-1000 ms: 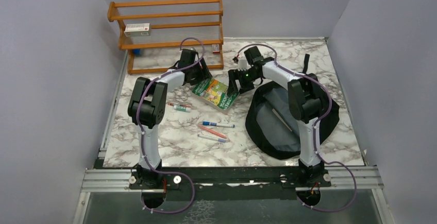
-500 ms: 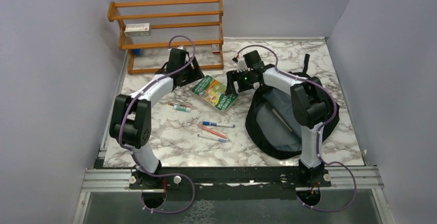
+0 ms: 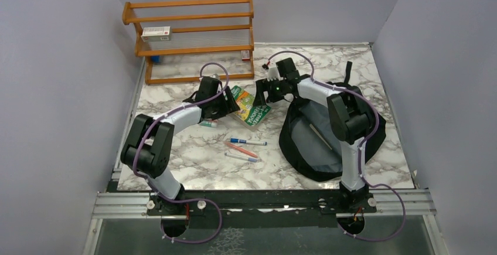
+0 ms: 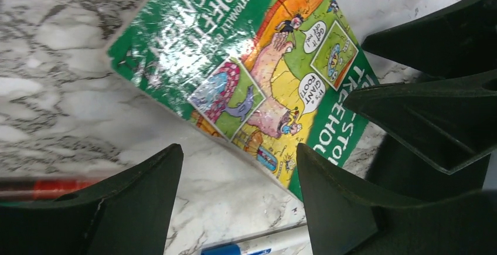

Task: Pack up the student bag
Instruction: Adjust the book.

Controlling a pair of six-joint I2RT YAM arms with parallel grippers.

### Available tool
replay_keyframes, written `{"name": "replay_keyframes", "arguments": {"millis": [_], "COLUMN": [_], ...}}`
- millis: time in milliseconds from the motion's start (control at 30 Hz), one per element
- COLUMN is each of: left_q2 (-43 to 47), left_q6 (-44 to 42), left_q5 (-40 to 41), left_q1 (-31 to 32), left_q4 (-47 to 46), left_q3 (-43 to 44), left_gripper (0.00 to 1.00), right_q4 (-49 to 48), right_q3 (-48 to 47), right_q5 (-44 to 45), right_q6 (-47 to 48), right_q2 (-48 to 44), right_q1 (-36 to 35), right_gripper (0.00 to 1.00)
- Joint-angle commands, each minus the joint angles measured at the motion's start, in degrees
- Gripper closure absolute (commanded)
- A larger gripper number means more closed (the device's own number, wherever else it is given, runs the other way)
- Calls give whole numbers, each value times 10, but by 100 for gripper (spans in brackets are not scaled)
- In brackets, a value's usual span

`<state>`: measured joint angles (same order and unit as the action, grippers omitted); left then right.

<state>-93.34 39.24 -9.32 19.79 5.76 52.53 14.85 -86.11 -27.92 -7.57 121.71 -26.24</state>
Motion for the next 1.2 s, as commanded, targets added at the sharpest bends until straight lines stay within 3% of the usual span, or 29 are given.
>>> {"name": "replay_keyframes", "arguments": {"millis": [0, 500, 767, 1167], "left_q2": [-35, -155, -141, -120], "left_q6": [3, -23, -45, -53], "left_q5": [-28, -71, 6, -11], "left_q1": [14, 16, 14, 15], "left_q4": [-46, -36, 39, 30], "left_q3": [14, 109, 121, 59], "left_gripper": [28, 29, 29, 30], "right_q4": [-11, -16, -23, -85], "right_q3": [38, 184, 201, 240], "right_q5": [-20, -131, 6, 88], "right_q6": [-2, -40, -64, -124], "right_q2": [-13, -79, -121, -153], "right_q1": [-1, -6, -6, -6], "right_gripper": [17, 25, 21, 17]}}
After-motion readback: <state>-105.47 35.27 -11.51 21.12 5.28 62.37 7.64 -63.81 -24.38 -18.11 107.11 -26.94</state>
